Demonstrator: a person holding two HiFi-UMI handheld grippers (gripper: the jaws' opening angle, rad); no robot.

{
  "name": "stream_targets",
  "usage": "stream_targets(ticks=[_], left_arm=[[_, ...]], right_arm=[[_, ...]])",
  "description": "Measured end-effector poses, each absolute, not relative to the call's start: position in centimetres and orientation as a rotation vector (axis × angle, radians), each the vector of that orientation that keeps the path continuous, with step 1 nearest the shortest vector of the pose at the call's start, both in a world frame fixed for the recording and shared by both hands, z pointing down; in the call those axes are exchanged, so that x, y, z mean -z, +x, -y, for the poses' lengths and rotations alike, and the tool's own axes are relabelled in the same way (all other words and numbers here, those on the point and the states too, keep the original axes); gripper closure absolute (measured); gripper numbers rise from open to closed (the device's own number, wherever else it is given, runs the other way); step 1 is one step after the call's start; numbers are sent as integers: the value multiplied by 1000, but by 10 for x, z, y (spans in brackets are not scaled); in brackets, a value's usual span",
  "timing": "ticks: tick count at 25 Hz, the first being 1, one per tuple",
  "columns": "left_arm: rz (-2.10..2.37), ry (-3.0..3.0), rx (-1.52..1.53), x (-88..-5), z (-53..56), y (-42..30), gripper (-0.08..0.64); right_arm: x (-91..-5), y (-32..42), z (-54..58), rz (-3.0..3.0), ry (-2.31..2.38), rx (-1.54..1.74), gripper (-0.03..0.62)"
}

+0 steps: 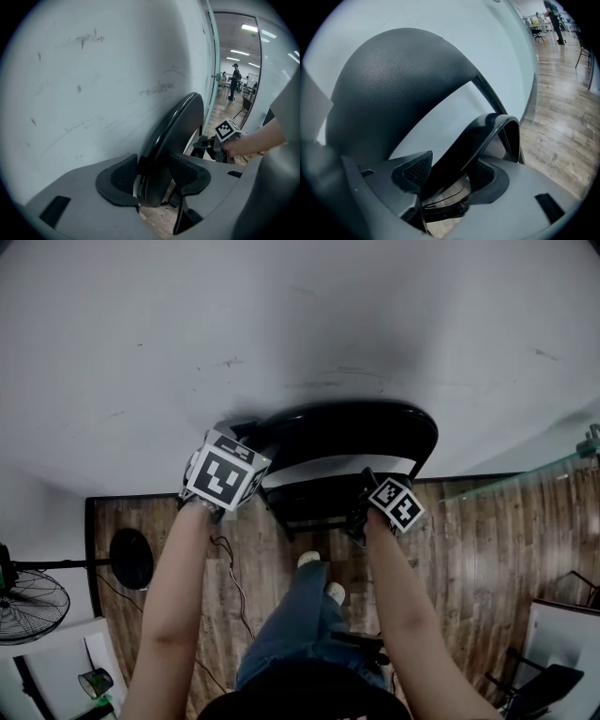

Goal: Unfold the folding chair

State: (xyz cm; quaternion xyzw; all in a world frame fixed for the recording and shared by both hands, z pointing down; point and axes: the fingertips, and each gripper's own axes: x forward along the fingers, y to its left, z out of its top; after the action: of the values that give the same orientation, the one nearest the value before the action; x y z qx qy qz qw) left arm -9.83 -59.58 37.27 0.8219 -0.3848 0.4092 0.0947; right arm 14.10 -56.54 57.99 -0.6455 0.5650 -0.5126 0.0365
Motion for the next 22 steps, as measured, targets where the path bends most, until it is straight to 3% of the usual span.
stream_targets(ticks=[22], left_arm=[[1235,2487,-1145,-360,500,-88,350]], right_arm=[[-571,150,474,-1788,-1870,1519,359]])
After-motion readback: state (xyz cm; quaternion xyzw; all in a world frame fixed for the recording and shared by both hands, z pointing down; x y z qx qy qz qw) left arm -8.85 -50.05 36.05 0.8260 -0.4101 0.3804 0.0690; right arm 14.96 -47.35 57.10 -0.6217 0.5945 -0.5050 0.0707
